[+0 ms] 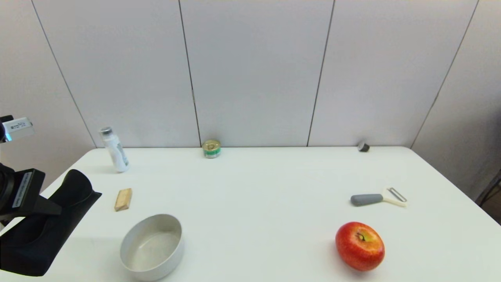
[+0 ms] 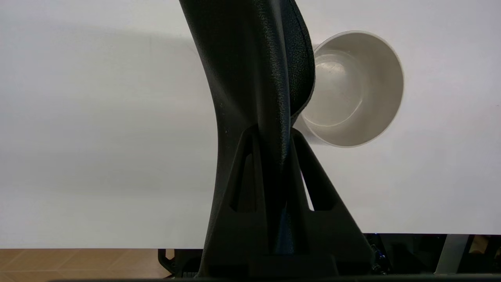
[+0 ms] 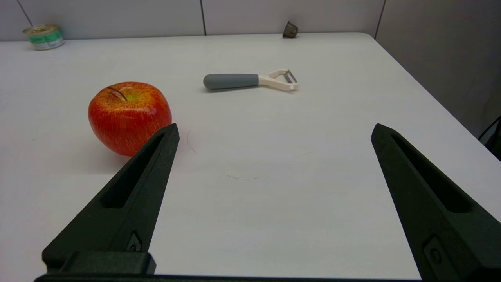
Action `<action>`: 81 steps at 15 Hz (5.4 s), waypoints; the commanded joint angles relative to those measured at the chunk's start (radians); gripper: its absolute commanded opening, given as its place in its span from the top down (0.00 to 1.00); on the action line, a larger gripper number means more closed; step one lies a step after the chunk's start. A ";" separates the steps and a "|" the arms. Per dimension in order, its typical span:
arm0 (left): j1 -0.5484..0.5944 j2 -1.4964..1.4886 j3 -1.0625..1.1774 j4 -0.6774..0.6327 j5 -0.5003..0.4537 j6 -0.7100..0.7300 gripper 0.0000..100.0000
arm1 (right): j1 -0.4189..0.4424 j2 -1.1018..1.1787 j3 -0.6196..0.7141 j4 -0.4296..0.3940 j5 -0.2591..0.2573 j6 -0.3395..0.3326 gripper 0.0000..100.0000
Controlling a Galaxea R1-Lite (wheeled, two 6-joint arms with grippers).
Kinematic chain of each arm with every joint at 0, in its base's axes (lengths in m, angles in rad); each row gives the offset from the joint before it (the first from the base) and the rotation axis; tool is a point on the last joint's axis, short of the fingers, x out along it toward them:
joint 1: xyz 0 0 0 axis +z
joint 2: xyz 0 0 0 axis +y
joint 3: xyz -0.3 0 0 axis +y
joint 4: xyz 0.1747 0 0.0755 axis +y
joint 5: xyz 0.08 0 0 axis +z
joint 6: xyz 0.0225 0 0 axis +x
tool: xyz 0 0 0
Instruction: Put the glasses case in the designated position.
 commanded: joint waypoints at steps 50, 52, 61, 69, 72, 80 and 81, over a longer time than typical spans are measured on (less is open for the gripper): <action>-0.144 -1.033 1.113 -1.376 0.272 0.301 0.00 | 0.000 0.001 0.000 0.000 -0.001 0.000 0.00; -0.142 -1.032 1.139 -1.433 0.272 0.301 0.00 | 0.000 0.001 0.000 0.000 0.001 0.000 0.00; 0.085 -1.072 1.202 -1.419 0.097 0.289 0.00 | 0.000 0.001 0.000 0.000 -0.001 0.000 0.00; 0.045 -1.312 1.270 -1.336 0.107 0.286 0.00 | 0.000 0.001 0.000 0.000 -0.001 0.000 0.00; 0.044 -1.312 1.270 -1.218 0.104 0.240 0.00 | 0.000 0.001 0.000 0.000 0.001 0.000 0.00; 0.044 -1.312 1.270 -1.000 0.101 0.172 0.00 | 0.000 0.001 0.000 0.000 0.001 0.000 0.00; 0.044 -1.312 1.270 -1.000 0.101 0.172 0.00 | 0.000 0.001 0.000 0.000 0.001 0.000 0.00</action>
